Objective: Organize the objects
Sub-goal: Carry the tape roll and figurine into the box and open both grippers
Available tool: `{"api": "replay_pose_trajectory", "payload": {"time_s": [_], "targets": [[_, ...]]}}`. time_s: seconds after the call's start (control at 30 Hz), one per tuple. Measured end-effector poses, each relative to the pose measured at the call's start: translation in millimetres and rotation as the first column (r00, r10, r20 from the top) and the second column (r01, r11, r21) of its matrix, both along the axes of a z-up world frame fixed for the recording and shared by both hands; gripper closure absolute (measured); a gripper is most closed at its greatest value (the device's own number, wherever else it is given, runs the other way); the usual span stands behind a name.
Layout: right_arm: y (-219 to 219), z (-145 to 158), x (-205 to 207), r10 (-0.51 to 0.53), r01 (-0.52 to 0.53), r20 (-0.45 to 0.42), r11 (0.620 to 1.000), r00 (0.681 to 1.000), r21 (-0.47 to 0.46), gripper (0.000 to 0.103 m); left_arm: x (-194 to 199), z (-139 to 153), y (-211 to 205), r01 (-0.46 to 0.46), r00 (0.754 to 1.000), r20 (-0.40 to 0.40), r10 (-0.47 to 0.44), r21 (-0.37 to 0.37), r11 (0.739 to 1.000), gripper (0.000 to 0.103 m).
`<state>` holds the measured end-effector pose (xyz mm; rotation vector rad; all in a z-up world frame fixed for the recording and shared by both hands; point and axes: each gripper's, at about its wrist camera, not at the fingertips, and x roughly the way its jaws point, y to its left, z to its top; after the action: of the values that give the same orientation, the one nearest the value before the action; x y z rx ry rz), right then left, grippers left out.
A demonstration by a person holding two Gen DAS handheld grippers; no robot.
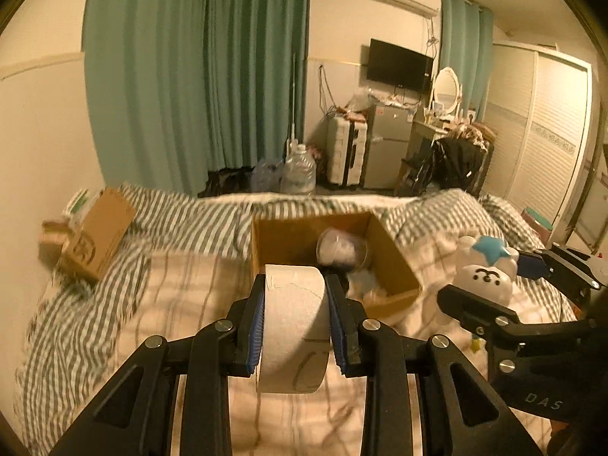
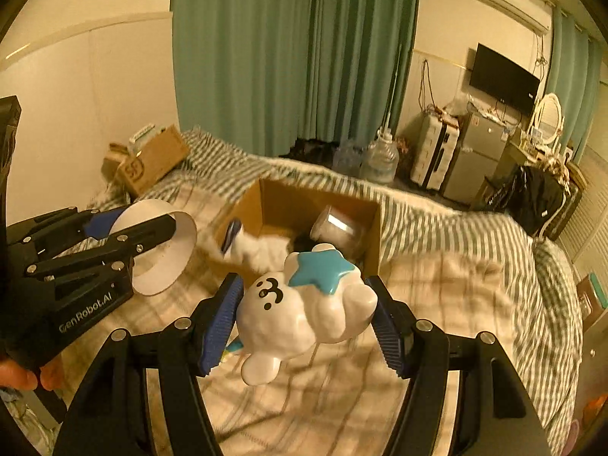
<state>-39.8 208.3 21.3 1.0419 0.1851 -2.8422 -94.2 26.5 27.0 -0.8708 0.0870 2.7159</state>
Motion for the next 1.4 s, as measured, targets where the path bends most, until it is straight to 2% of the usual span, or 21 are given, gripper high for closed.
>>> {"api": "replay_pose_trajectory", "payload": {"time_s": [0.17,0.37,0.53,0.7,0.87,0.97,1.0,1.03,1.07,1.13,1.2,1.3,1.4], "targets": [[5,17,-46,-0.004,0.005,-0.017,0.999,1.000,0.033,0.038,-38,7,10,0.001,1.000,-0.009,-0.001,-0.012,1.000,0.073],[15,20,-106,-0.020,0.020,-0.009,0.998,1.000,0.052,0.038,-92,-7,17,-0.017,1.000,0.024,0.018,-0.018,1.000,0.073],[23,2,-153,-0.030,0.028,0.025,0.998,0.999,0.063,0.038,-127,-33,25,-0.025,0.998,0.054,0.027,-0.040,0.999,0.073],[34,-32,-194,-0.036,0.031,0.081,0.998,0.996,0.061,0.038,-151,-61,33,-0.017,0.995,0.098,0.022,-0.057,0.998,0.073],[41,-59,-217,-0.045,0.039,0.132,0.998,0.990,0.053,0.038,-165,-80,44,0.011,0.993,0.121,-0.004,-0.061,0.998,0.073],[48,-65,-222,-0.064,0.060,0.135,0.998,0.989,0.032,0.038,-168,-87,48,0.022,0.992,0.127,-0.013,-0.065,0.998,0.071],[52,-66,-221,-0.073,0.070,0.131,0.997,0.989,0.024,0.037,-169,-90,49,0.025,0.990,0.138,-0.016,-0.067,0.997,0.067],[56,-65,-221,-0.082,0.081,0.126,0.997,0.989,0.018,0.031,-170,-91,49,0.024,0.990,0.142,-0.013,-0.071,0.997,0.059],[60,-63,-220,-0.100,0.100,0.116,0.995,0.988,0.011,0.023,-168,-90,49,0.016,0.990,0.138,-0.005,-0.079,0.997,0.037],[64,-57,-215,-0.118,0.118,0.101,0.993,0.988,0.001,0.021,-164,-83,48,-0.001,0.994,0.107,0.010,-0.085,0.996,0.022],[67,-48,-211,-0.136,0.137,0.083,0.991,0.987,-0.008,0.021,-156,-71,46,-0.006,0.997,0.074,0.012,-0.080,0.997,0.017],[70,-32,-196,-0.157,0.159,0.068,0.987,0.985,-0.019,0.020,-147,-60,40,-0.032,0.997,0.065,0.036,-0.061,0.998,0.006],[68,-15,-176,-0.168,0.168,0.037,0.986,0.985,-0.018,0.015,-131,-45,35,-0.033,0.998,0.057,0.035,-0.040,0.999,0.006]]}}
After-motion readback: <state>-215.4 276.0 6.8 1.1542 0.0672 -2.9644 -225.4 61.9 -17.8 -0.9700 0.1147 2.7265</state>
